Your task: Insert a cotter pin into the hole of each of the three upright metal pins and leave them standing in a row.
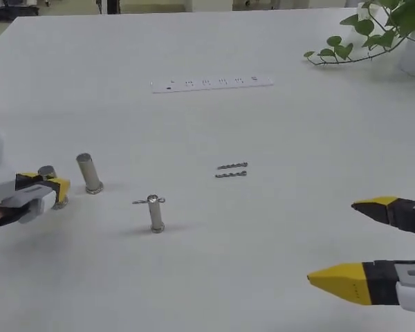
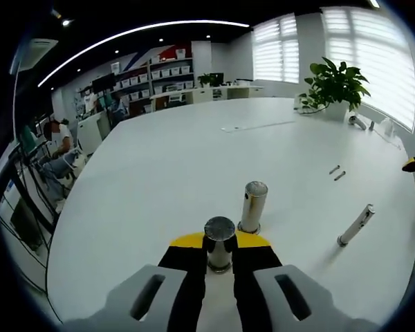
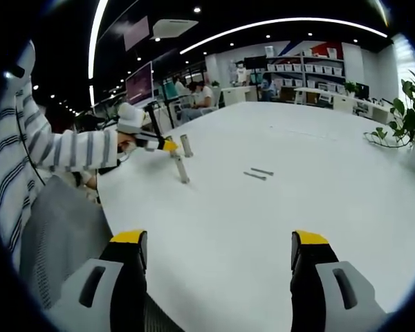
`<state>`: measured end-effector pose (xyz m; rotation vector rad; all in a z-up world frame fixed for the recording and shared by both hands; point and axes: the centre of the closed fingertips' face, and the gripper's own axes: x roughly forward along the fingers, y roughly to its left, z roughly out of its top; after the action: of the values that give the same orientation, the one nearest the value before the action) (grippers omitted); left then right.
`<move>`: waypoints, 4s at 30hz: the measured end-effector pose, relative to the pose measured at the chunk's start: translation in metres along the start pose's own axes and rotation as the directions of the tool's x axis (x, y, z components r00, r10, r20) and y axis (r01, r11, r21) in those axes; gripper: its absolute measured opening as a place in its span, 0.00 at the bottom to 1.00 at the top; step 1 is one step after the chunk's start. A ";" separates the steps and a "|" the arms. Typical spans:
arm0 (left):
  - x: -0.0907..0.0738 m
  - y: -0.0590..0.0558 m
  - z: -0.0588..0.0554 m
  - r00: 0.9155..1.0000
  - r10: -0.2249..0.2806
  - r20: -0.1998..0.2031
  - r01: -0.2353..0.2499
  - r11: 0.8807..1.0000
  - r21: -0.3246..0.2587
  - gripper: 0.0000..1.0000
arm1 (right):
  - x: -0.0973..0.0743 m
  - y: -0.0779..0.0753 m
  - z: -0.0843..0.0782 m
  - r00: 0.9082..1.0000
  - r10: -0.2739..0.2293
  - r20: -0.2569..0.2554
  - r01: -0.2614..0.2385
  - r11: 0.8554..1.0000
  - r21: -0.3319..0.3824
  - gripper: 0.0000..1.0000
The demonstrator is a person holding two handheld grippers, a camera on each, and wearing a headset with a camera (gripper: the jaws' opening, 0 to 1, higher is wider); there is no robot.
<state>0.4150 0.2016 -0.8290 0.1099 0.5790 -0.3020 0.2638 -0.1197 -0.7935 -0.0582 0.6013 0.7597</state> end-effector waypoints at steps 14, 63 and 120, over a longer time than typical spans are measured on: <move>-0.055 -0.042 0.003 1.000 -0.015 -0.024 0.015 1.000 -0.009 0.12 | -0.001 0.001 -0.002 1.000 0.007 0.017 -0.007 1.000 -0.003 0.86; -0.037 -0.180 -0.025 0.979 -0.193 -0.059 0.197 0.977 0.084 0.12 | -0.001 -0.002 -0.013 0.999 0.044 -0.015 -0.045 0.999 -0.031 0.85; -0.100 -0.167 -0.018 0.880 -0.475 0.009 0.465 0.864 0.194 0.99 | 0.019 0.008 -0.027 0.979 0.142 -0.146 -0.152 0.986 -0.065 0.83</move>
<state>0.2740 0.0709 -0.7919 0.1395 0.5141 -0.8368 0.2561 -0.1088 -0.8247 -0.1393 0.7165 0.9276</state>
